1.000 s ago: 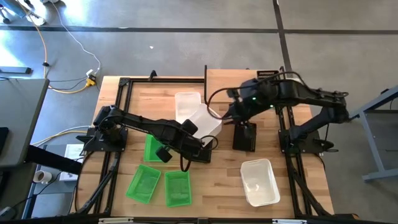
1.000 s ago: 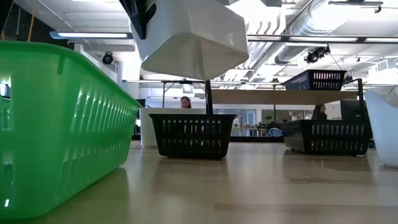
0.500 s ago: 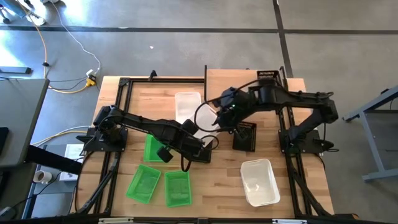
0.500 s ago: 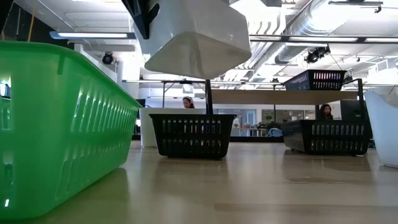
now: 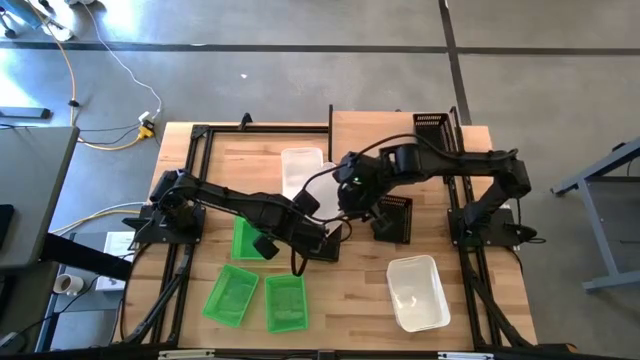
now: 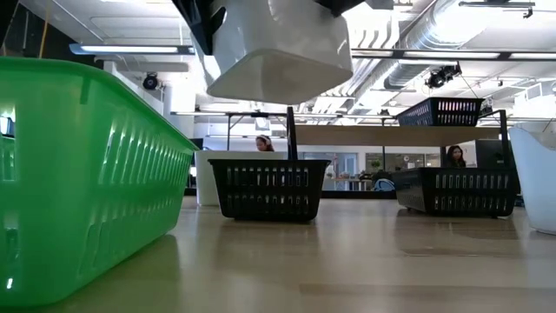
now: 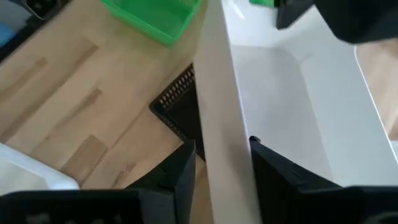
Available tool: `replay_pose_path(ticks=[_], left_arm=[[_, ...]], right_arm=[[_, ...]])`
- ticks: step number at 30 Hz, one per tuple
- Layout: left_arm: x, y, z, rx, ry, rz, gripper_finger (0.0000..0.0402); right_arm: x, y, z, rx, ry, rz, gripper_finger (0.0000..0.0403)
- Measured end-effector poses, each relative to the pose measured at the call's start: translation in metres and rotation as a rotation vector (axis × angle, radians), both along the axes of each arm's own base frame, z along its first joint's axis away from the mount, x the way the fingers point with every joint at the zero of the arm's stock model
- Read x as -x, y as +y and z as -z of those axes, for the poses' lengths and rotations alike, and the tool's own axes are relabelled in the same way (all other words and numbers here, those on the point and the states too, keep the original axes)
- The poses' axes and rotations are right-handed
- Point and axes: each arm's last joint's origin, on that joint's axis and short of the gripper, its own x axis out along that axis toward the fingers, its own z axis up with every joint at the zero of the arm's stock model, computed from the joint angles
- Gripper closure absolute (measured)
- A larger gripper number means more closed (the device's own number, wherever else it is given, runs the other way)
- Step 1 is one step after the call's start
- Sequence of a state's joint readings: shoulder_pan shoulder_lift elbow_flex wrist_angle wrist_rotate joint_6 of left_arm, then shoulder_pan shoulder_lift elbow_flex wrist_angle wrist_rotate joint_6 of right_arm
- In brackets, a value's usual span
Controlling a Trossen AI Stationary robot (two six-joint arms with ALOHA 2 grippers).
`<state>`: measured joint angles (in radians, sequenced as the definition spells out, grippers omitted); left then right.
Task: Stack baskets on shelf by color
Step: Put the top left white bin on the shelf
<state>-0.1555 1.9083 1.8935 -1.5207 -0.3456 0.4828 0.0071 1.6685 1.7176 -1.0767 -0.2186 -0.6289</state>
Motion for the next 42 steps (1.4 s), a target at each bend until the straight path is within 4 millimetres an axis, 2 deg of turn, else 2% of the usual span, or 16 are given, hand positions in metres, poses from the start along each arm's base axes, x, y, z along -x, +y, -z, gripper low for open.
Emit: replay_pose_path(ticks=[4,9,15,18,29,33,42], left_arm=[[0.000,0.000,0.000,-0.003,0.000,0.002,0.0401],[0.000,0.000,0.000,-0.007,0.002,0.006,0.0401],[0.000,0.001,-0.001,-0.043,-0.005,0.005,0.0399],[-0.001,0.002,-0.001,-0.068,-0.029,-0.024,0.0383],[-0.003,0.002,-0.001,-0.071,-0.106,-0.168,0.0258],[-0.001,0.005,-0.003,-0.146,-0.146,-0.233,0.0224],[0.011,0.008,-0.020,-0.171,-0.193,-0.257,0.0215]], right_arm=[[-0.002,-0.001,0.003,0.026,0.009,0.019,0.0324],[-0.002,-0.001,0.003,0.019,0.016,0.026,0.0393],[-0.002,-0.001,0.003,-0.009,0.028,0.074,0.0399],[-0.002,-0.001,0.004,-0.024,0.040,0.112,0.0399],[0.000,-0.002,0.005,-0.075,0.090,0.331,0.0402],[0.002,0.001,0.006,-0.068,0.117,0.419,0.0402],[0.010,0.014,-0.006,-0.068,0.152,0.579,0.0403]])
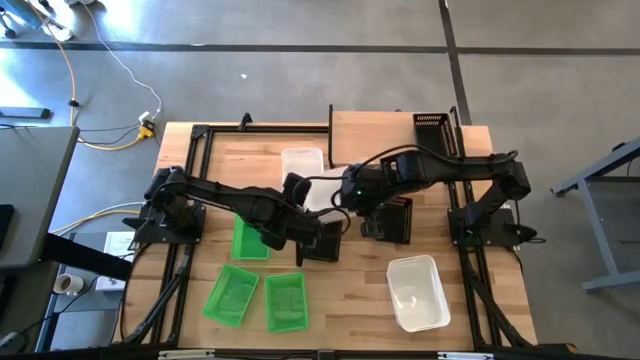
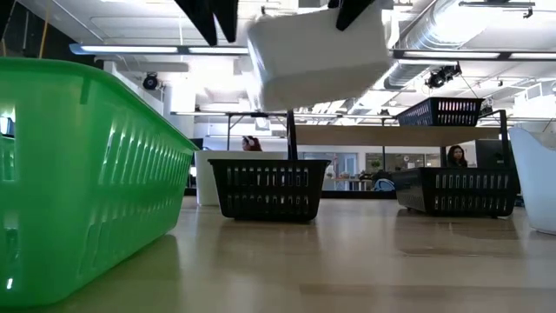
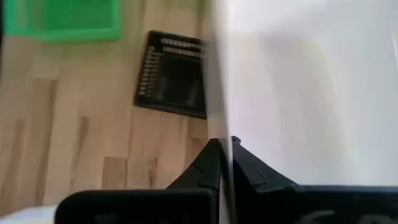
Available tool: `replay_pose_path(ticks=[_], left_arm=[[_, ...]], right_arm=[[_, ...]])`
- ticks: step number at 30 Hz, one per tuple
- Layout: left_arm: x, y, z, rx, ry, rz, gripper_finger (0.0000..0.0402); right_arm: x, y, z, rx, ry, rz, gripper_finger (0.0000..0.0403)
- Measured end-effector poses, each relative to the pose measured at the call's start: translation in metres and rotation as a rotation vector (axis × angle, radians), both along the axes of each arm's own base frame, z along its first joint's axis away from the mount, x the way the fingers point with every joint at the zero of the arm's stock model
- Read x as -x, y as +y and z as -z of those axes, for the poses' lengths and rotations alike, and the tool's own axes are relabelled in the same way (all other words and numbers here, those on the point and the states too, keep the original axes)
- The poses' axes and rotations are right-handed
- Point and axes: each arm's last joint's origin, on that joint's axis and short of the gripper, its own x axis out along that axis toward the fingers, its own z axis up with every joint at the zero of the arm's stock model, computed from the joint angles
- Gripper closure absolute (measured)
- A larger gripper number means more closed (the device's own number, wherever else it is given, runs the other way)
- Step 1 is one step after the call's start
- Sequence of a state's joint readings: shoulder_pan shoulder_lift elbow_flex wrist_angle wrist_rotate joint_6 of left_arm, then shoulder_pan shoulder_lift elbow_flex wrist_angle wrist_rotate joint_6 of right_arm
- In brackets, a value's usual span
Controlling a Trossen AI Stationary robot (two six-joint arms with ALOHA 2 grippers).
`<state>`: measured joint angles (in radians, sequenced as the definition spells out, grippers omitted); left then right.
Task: Stack baskets on shelf by color
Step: Put the top left white bin on the shelf
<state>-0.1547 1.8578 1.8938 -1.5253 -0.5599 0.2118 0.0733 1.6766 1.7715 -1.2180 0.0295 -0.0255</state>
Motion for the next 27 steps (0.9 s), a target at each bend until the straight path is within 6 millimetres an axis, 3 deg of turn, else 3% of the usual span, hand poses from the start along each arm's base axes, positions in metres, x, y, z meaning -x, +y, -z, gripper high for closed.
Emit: replay_pose_path(ticks=[13,18,27], left_arm=[[0.029,0.005,-0.036,0.017,-0.120,-0.017,0.0215],[0.043,0.010,-0.051,0.031,-0.186,-0.061,0.0215],[0.076,0.026,-0.080,0.058,-0.322,-0.154,0.0216]], right_arm=[[0.016,0.004,-0.044,0.065,-0.076,0.243,0.0403],[0.018,-0.001,-0.057,0.114,-0.177,0.449,0.0403],[0.017,-0.012,-0.064,0.131,-0.411,0.936,0.0403]])
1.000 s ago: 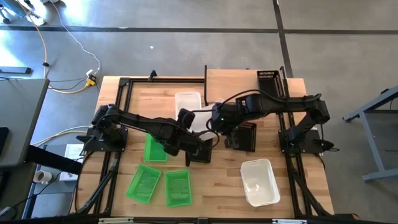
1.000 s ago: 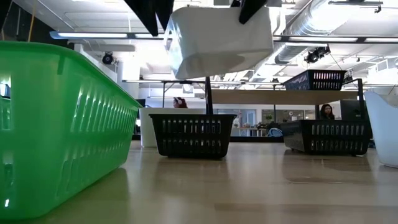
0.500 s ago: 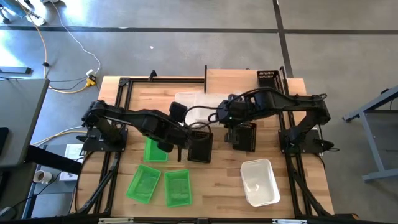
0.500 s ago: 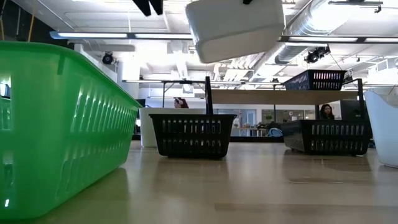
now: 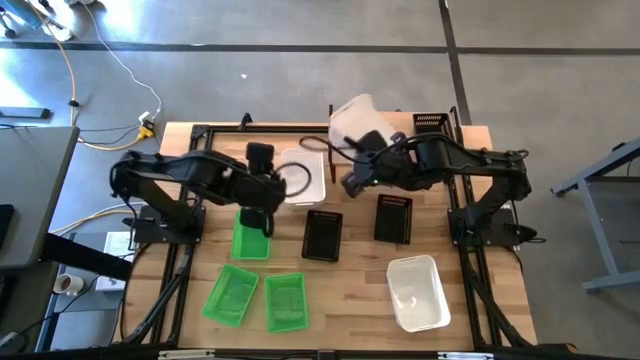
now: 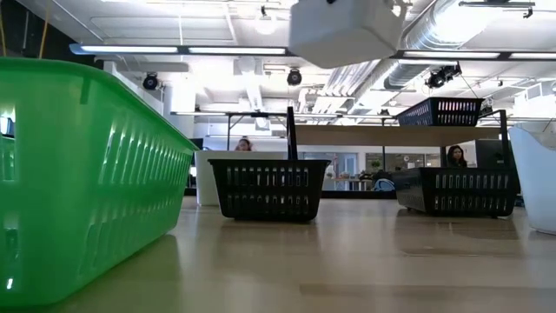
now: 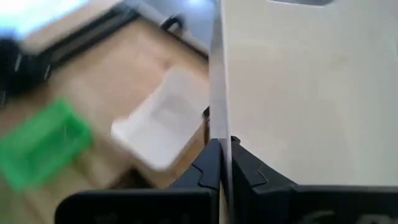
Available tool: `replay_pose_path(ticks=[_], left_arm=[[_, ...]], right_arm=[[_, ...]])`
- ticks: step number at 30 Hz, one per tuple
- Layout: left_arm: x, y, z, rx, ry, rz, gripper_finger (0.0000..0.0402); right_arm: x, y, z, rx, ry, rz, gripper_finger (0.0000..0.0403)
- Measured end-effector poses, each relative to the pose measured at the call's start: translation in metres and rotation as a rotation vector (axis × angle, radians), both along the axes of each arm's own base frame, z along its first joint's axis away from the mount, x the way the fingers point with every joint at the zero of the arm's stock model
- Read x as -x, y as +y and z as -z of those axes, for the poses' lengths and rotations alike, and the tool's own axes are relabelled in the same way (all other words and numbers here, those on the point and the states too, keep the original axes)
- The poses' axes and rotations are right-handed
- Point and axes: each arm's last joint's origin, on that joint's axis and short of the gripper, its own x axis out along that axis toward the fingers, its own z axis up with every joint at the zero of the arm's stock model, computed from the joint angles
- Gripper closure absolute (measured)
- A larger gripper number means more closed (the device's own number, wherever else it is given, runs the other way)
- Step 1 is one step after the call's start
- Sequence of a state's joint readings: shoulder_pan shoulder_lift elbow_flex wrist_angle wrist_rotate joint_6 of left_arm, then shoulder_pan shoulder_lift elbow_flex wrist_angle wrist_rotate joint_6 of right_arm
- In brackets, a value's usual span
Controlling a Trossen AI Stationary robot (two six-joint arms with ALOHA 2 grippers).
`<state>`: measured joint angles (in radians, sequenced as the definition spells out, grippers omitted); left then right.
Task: Stack baskets on shelf by color
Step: Put the top left white bin on the shelf
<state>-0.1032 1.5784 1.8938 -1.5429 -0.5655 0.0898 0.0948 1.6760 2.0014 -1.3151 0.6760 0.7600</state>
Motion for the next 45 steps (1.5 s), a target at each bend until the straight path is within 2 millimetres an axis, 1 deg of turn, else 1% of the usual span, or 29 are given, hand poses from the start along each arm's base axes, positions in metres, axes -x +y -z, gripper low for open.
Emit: replay_pose_path(ticks=[3,6,9,13,16,23,28,38,45], left_arm=[[0.009,0.005,-0.007,0.009,-0.045,-0.041,0.0216],[0.017,0.009,-0.013,0.007,-0.087,-0.083,0.0216],[0.023,0.013,-0.018,0.006,-0.120,-0.120,0.0216],[0.026,0.016,-0.020,0.017,-0.146,-0.159,0.0216],[0.029,0.019,-0.021,0.023,-0.163,-0.193,0.0216],[0.031,0.028,-0.022,0.013,-0.174,-0.245,0.0216],[0.032,0.037,-0.022,-0.001,-0.160,-0.260,0.0216],[0.034,0.049,-0.022,-0.008,-0.153,-0.301,0.0216],[0.034,0.051,-0.022,-0.007,-0.153,-0.307,0.0216]], right_arm=[[0.000,-0.005,-0.002,0.016,-0.097,0.151,0.0403],[-0.004,-0.012,0.000,0.032,-0.159,0.249,0.0403],[-0.015,-0.023,0.007,0.016,-0.194,0.310,0.0403],[-0.032,-0.037,0.021,0.007,-0.191,0.361,0.0403],[-0.040,-0.048,0.031,-0.002,-0.180,0.412,0.0403],[-0.057,-0.071,0.056,-0.051,-0.133,0.486,0.0403],[-0.064,-0.089,0.067,-0.098,-0.130,0.512,0.0403],[-0.072,-0.115,0.081,-0.159,-0.139,0.567,0.0403],[-0.070,-0.128,0.082,-0.185,-0.146,0.589,0.0403]])
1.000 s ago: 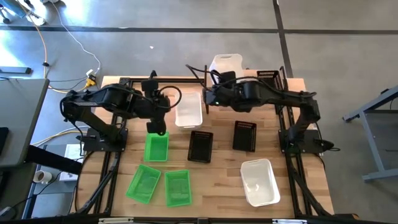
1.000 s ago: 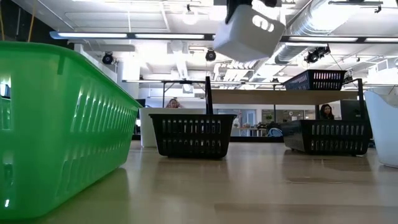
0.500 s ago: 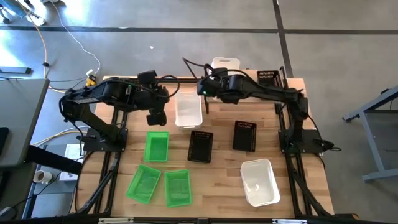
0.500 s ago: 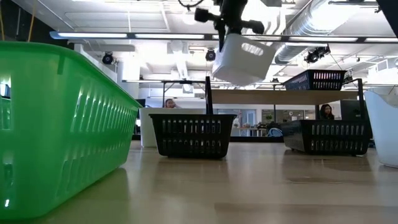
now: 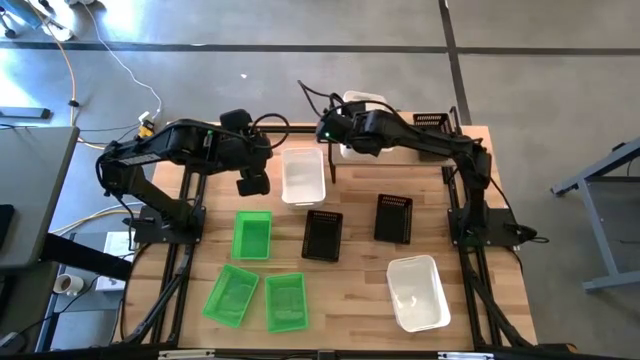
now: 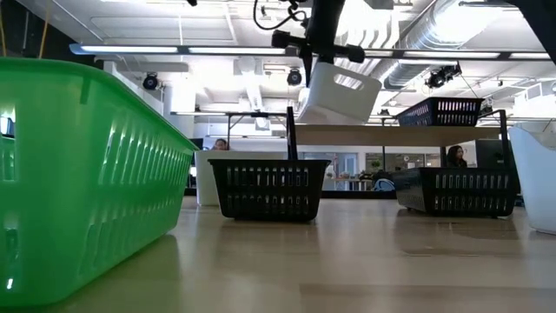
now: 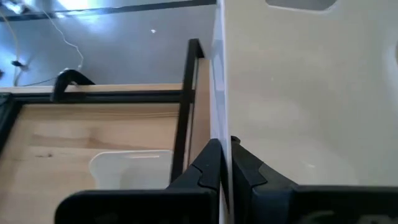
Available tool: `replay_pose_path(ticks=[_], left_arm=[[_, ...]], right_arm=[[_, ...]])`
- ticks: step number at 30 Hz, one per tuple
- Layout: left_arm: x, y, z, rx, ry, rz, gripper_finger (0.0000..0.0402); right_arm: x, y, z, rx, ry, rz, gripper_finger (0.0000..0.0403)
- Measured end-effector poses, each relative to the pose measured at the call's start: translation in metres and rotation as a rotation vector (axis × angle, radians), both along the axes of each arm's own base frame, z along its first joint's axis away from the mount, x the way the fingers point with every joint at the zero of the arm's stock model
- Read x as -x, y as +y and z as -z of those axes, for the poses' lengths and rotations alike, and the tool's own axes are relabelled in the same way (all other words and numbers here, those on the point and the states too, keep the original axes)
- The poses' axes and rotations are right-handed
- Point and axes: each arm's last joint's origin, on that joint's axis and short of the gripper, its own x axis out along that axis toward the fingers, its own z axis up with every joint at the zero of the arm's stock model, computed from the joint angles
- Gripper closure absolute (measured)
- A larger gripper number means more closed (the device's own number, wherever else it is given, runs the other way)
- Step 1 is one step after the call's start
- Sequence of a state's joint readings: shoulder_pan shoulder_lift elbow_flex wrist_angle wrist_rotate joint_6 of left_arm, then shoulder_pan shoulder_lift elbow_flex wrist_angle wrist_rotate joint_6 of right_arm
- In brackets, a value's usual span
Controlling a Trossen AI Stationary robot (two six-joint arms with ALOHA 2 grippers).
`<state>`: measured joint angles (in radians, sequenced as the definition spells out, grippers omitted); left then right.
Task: Stack baskets on shelf by color
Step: Put the top left white bin on the shelf
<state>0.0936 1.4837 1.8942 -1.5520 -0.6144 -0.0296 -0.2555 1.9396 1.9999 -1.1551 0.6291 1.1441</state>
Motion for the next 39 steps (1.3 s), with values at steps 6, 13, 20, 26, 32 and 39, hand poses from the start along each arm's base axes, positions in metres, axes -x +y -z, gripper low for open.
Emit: replay_pose_path(ticks=[6,13,20,26,32,39], left_arm=[[0.000,0.000,0.000,-0.001,0.004,0.006,0.0216],[0.000,0.000,0.000,0.002,0.003,0.007,0.0216],[0.000,0.000,0.000,0.001,0.004,0.007,0.0216],[0.000,0.000,0.000,-0.004,0.014,0.020,0.0216],[0.000,0.000,0.000,-0.006,0.020,0.027,0.0216],[0.000,0.000,0.000,-0.006,0.020,0.027,0.0216]], right_arm=[[0.002,-0.012,0.000,-0.048,-0.017,-0.017,0.0403],[0.003,-0.018,0.001,-0.058,-0.024,-0.006,0.0403],[0.000,-0.022,0.007,-0.073,-0.013,-0.004,0.0403],[-0.003,-0.022,0.011,-0.082,-0.014,-0.011,0.0402],[-0.005,-0.023,0.010,-0.073,-0.024,-0.024,0.0402],[-0.007,-0.024,0.009,-0.067,-0.042,-0.051,0.0402]])
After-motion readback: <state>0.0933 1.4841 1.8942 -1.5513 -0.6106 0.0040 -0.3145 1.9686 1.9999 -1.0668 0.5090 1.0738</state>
